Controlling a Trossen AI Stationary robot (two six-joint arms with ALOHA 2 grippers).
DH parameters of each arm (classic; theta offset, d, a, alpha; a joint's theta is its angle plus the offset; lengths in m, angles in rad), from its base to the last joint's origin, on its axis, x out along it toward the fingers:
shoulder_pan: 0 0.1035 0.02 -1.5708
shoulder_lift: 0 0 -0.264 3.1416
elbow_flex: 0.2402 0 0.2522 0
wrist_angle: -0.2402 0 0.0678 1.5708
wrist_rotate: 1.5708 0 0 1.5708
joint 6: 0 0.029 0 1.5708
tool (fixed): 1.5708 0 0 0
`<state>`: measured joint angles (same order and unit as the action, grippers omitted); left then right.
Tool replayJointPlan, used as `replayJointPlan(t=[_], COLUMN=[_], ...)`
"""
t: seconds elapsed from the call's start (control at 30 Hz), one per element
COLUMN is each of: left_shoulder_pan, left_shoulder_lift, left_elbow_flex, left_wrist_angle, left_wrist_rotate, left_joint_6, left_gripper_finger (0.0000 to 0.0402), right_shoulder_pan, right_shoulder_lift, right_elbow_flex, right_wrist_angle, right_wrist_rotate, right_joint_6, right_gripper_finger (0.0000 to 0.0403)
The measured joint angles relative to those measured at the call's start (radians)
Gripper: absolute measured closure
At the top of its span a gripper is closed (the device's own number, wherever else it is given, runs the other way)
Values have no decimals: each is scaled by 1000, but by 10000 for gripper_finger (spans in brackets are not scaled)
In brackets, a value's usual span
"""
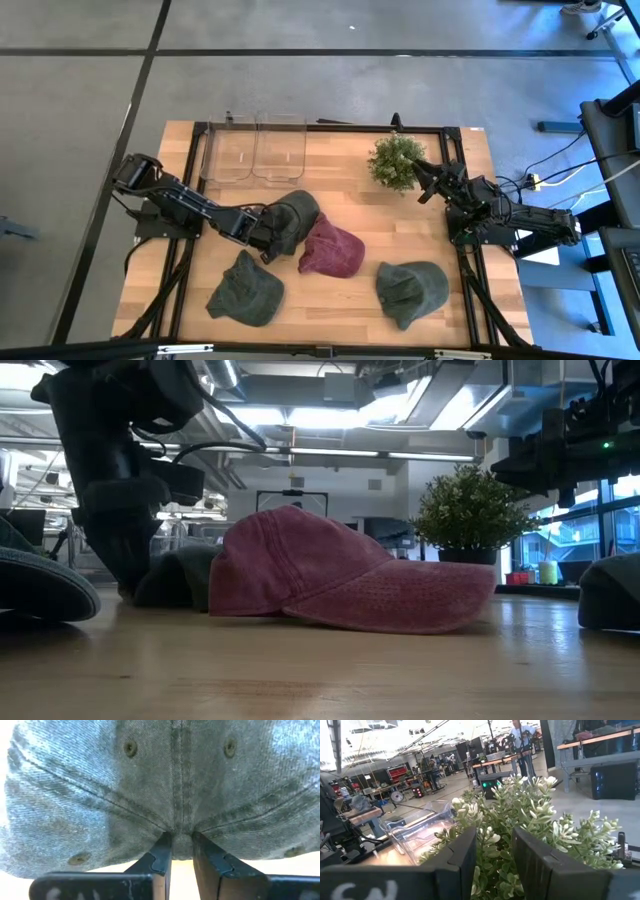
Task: Pick & Place hat
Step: Put the top black cap into the right transparent bin
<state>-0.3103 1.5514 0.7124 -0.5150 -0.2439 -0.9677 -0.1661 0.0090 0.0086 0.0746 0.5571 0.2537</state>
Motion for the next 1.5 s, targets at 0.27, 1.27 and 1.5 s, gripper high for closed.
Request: replayJointPlan(t=[0.27,1.27,1.5], left_shoulder_pan=[3,321,518], left_shoulder_lift=[-104,-152,-145], left_elbow_flex=[67,864,864], left_wrist_angle=[-43,-419,-310], left_wrist_rotate=[-9,-521,-488], left_joint_6=[30,2231,2707], left_gripper_finger=[355,355,355], right_shoulder_pan=[0,0,0], right_shoulder_lift=[0,0,0], right_elbow_flex=[0,0,0], right_wrist_angle=[0,0,1], right_wrist_rotate=[0,0,0], right_joint_6=[-1,3,4], right_gripper_finger=[276,276,276])
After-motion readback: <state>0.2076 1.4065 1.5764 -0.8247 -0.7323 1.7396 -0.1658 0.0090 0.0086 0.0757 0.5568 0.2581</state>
